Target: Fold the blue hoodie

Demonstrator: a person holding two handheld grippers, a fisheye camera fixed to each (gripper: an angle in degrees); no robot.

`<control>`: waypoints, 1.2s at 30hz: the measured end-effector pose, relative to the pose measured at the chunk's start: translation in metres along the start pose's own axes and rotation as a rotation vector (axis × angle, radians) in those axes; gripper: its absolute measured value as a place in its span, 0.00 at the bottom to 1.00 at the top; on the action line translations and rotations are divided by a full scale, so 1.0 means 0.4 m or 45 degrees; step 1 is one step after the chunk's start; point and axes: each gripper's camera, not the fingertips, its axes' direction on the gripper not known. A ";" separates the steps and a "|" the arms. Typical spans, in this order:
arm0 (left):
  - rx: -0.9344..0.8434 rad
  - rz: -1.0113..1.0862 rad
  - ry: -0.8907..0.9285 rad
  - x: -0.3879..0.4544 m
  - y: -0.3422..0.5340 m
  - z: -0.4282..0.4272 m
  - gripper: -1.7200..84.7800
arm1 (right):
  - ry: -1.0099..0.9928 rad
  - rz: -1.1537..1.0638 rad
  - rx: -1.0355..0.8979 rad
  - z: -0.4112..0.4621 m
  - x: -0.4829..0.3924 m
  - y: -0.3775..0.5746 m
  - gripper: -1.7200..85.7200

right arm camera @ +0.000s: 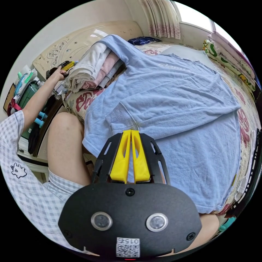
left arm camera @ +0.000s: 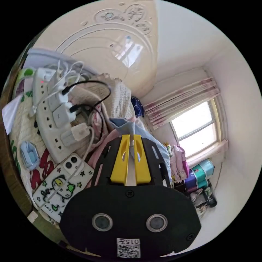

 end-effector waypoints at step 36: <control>-0.918 1.748 0.780 0.802 1.288 0.166 0.07 | -0.611 0.790 0.549 -0.553 0.217 -0.285 0.03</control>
